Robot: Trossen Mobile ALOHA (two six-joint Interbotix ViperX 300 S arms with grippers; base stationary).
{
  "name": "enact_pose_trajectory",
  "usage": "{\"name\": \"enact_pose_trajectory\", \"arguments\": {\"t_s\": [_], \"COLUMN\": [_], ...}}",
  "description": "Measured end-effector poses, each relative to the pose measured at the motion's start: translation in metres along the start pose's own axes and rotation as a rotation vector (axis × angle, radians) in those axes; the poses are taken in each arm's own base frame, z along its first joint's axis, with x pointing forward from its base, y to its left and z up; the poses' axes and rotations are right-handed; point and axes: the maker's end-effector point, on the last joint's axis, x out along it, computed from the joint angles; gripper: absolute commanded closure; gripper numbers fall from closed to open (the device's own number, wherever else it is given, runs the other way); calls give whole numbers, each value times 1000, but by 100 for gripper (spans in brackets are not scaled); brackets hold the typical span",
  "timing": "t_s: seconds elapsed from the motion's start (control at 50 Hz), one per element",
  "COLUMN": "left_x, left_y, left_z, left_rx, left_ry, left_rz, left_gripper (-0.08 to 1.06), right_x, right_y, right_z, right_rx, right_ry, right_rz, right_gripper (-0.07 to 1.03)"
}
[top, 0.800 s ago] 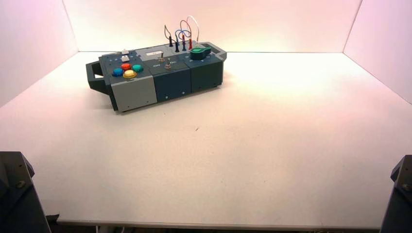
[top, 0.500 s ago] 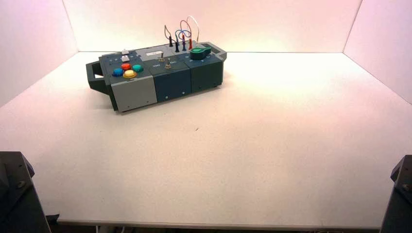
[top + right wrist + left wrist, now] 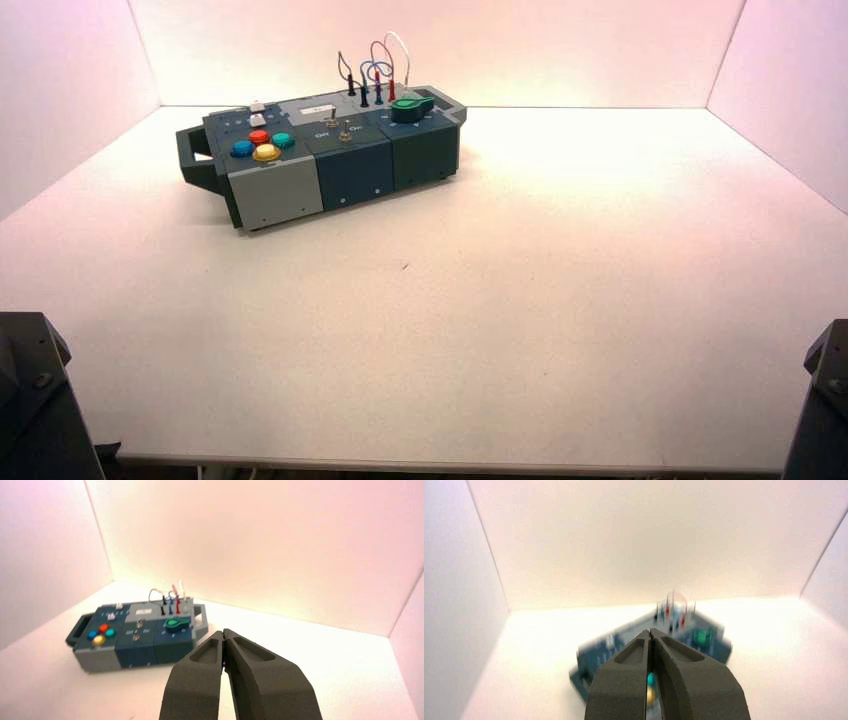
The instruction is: Flip the bottom switch off with the right gripper.
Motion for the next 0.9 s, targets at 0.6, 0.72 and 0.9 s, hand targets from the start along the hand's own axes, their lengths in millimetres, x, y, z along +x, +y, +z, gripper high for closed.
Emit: {"name": "enact_pose_trajectory", "arguments": {"t_s": [0.6, 0.72, 0.9], "left_x": [142, 157, 183], "left_y": [15, 23, 35], "left_z": [-96, -102, -109], "left_rx": [54, 38, 20], "left_ry": [683, 724, 747], "left_rz": [-8, 5, 27], "left_gripper": [101, 100, 101], "right_x": [62, 70, 93], "right_y": [19, 27, 56], "right_z": [-10, -12, -18], "right_rx": [94, 97, 61], "right_ry": [372, 414, 517], "right_rz": [67, 95, 181], "right_gripper": [99, 99, 99]}}
